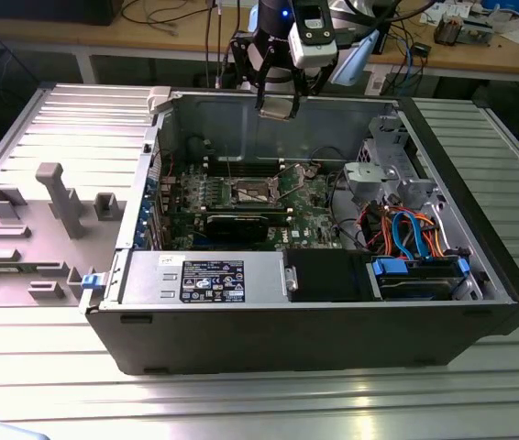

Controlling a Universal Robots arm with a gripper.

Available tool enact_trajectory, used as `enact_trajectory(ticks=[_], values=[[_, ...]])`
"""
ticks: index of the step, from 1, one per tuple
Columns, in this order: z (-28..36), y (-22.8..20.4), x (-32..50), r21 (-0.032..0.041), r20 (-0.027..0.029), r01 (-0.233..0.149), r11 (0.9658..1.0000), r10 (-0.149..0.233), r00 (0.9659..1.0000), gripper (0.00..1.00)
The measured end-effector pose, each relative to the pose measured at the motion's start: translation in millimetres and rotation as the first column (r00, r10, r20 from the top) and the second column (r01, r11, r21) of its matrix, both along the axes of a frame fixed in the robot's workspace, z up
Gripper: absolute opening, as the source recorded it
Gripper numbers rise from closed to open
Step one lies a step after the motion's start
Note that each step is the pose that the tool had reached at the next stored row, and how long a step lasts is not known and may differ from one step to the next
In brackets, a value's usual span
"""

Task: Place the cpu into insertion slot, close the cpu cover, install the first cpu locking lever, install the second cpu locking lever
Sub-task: 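Place the cpu into insertion slot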

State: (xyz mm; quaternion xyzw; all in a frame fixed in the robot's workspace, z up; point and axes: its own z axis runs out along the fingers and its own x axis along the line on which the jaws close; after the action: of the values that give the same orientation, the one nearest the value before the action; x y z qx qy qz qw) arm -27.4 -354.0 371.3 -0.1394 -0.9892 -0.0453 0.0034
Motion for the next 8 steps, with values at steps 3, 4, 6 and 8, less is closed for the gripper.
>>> enact_trajectory(ticks=[3, 4, 6, 8], values=[[0.0, 0.0, 0.0, 0.0, 0.0, 0.0, 1.0, 0.0, 1.0, 0.55], [0.0, 0.0, 0.0, 0.0, 0.0, 0.0, 1.0, 0.0, 1.0, 0.55], [0.0, 0.0, 0.0, 0.0, 0.0, 0.0, 1.0, 0.0, 1.0, 0.55], [0.0, 0.0, 0.0, -0.0001, 0.0, 0.0, 1.0, 0.0, 1.0, 0.55]])
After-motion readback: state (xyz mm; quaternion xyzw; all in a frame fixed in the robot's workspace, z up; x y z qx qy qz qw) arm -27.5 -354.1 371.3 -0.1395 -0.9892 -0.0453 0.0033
